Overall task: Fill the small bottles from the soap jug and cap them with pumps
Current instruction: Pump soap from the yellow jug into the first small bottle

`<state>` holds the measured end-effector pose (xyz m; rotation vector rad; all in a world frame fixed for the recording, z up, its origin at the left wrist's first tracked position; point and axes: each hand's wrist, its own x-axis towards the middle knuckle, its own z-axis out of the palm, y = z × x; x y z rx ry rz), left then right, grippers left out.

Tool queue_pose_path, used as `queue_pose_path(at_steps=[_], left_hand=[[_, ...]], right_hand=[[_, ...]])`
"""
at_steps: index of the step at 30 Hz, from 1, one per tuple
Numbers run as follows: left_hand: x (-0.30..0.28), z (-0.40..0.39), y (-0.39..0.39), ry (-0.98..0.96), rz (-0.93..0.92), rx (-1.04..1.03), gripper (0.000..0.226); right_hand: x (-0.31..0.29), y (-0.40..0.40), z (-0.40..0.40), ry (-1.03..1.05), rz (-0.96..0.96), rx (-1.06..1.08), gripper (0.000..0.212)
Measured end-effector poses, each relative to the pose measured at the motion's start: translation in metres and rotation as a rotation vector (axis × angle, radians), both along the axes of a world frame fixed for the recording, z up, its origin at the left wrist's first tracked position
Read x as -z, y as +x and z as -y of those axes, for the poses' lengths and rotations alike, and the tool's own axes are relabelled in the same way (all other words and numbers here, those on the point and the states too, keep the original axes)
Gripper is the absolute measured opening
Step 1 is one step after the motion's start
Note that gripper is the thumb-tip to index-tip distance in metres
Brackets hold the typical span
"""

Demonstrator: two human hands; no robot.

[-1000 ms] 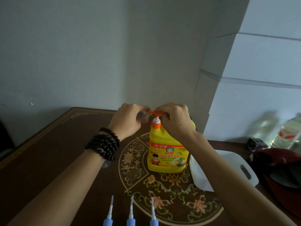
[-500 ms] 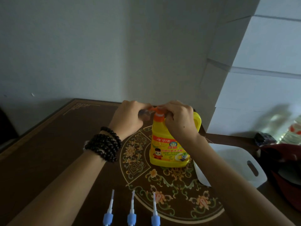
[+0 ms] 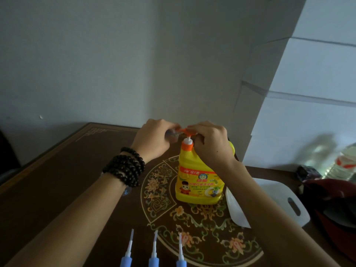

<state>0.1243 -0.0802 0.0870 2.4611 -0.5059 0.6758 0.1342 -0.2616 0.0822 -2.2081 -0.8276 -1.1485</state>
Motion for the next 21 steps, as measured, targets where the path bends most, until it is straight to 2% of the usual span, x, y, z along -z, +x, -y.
queue_pose_path(at_steps=[11,15,21], left_hand=[[0.023,-0.001,0.008,-0.013,0.008,-0.001,0.029],[0.024,-0.001,0.006,-0.013,-0.004,-0.009,0.034],[-0.003,-0.003,0.005,0.053,-0.009,-0.001,0.018]], right_hand=[[0.033,0.012,-0.002,0.111,0.022,-0.044,0.029],[0.033,0.009,-0.001,0.099,0.008,-0.063,0.034],[0.006,0.011,0.003,-0.021,0.055,-0.052,0.023]])
